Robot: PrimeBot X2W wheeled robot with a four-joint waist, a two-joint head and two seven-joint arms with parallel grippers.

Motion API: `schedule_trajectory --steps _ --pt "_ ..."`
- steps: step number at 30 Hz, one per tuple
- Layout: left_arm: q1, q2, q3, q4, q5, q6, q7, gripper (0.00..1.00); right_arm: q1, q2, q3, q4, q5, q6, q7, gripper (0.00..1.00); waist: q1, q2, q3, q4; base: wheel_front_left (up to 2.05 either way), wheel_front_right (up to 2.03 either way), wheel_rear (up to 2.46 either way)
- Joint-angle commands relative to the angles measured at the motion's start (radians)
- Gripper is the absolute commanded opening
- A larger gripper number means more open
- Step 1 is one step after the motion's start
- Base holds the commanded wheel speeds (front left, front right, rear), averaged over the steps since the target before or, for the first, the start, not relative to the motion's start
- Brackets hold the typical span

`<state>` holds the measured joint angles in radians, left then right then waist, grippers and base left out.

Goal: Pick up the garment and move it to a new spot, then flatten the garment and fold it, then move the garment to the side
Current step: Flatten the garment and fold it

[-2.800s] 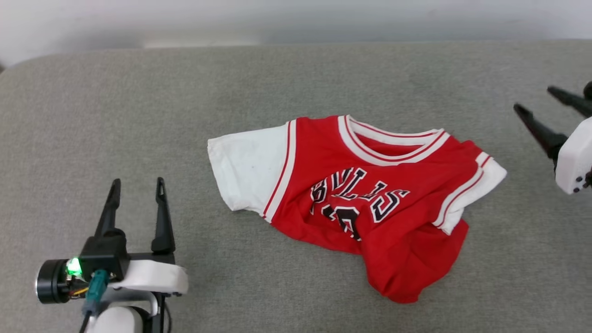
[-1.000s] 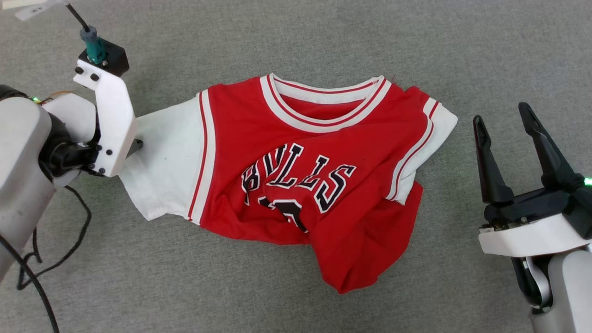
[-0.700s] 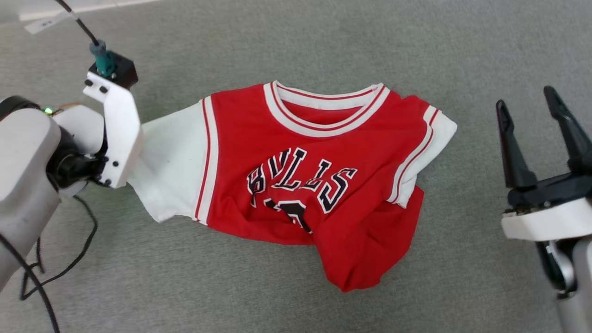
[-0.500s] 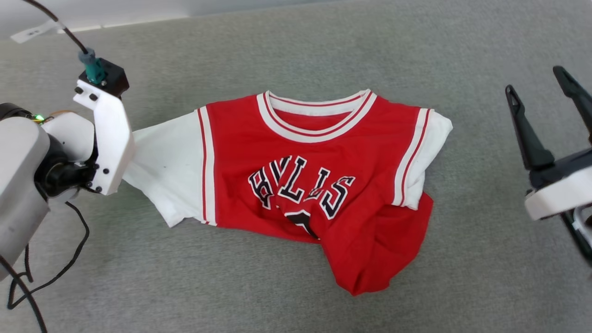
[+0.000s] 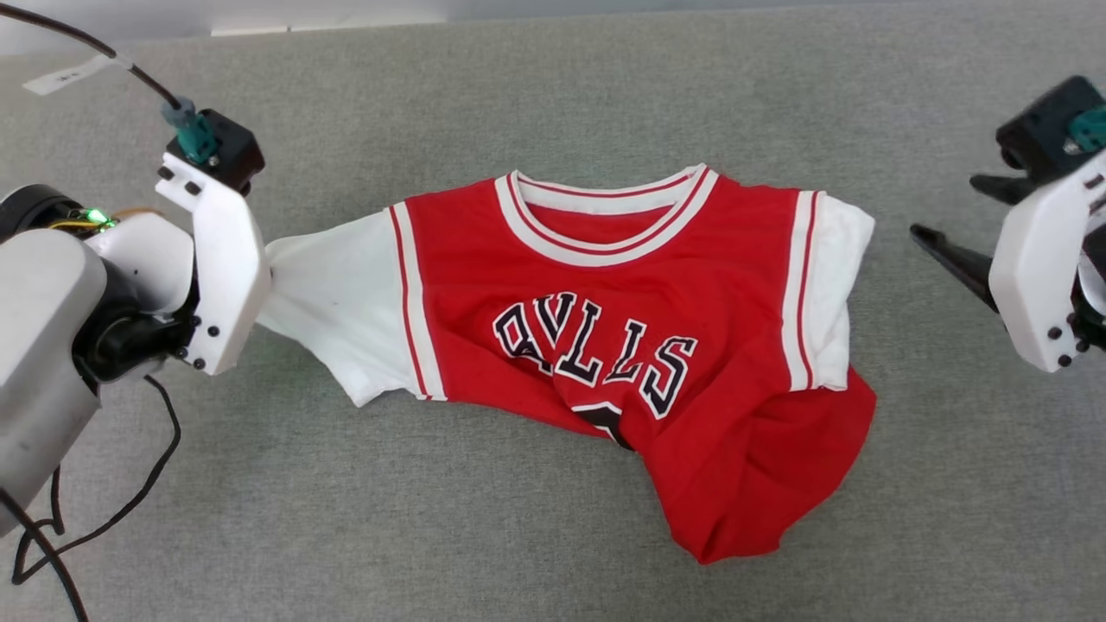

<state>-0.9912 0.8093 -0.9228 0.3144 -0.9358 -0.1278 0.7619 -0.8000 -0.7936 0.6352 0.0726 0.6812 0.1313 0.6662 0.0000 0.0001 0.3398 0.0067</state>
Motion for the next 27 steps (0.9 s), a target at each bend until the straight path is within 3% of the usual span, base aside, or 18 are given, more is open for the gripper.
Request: schedule_trajectory --steps 1,5,9,15,21,22,23,27 --pt "-0.013 -0.004 0.002 -0.007 0.007 0.005 -0.007 0.0 -0.038 -0.007 0.021 0.012 0.025 -0.001 0.035 1.0 0.0 -0.0001 0.015 0.014 0.0 0.0 0.0" --pt "-0.031 -0.024 0.0 -0.022 0.02 0.005 -0.017 0.0 -0.128 0.01 0.101 0.095 0.121 -0.001 0.164 1.0 0.0 -0.0001 0.049 0.034 0.0 0.0 0.0" --pt "-0.058 -0.038 0.0 -0.035 0.03 0.003 -0.029 0.0 -0.196 0.047 0.144 0.188 0.17 -0.001 0.208 1.0 0.0 -0.0001 0.087 0.054 0.0 0.0 0.0" --pt "-0.09 -0.057 -0.006 -0.046 0.042 0.002 -0.044 0.0 -0.211 0.087 0.225 0.317 0.189 -0.001 0.186 1.0 0.0 -0.0001 0.133 0.082 0.0 0.0 0.0" --pt "-0.089 -0.067 -0.018 -0.034 0.041 0.001 -0.067 0.0 -0.147 0.101 0.347 0.359 0.237 0.001 0.123 1.0 0.0 -0.0001 0.138 0.085 0.0 0.0 0.0" --pt "-0.086 -0.067 -0.02 -0.03 0.04 0.001 -0.073 0.0 -0.149 0.104 0.354 0.36 0.243 0.001 0.097 0.13 0.0 -0.0001 0.133 0.083 0.0 0.0 0.0" --pt "-0.082 -0.066 -0.022 -0.025 0.039 0.001 -0.081 0.0 -0.155 0.106 0.361 0.36 0.25 0.001 0.077 0.0 0.0 -0.0001 0.126 0.079 0.0 0.0 0.0" --pt "-0.078 -0.064 -0.025 -0.009 0.047 0.0 -0.126 0.0 -0.211 0.088 0.371 0.357 0.245 0.001 -0.045 0.0 0.0 -0.0001 0.077 0.066 0.0 0.0 0.0"
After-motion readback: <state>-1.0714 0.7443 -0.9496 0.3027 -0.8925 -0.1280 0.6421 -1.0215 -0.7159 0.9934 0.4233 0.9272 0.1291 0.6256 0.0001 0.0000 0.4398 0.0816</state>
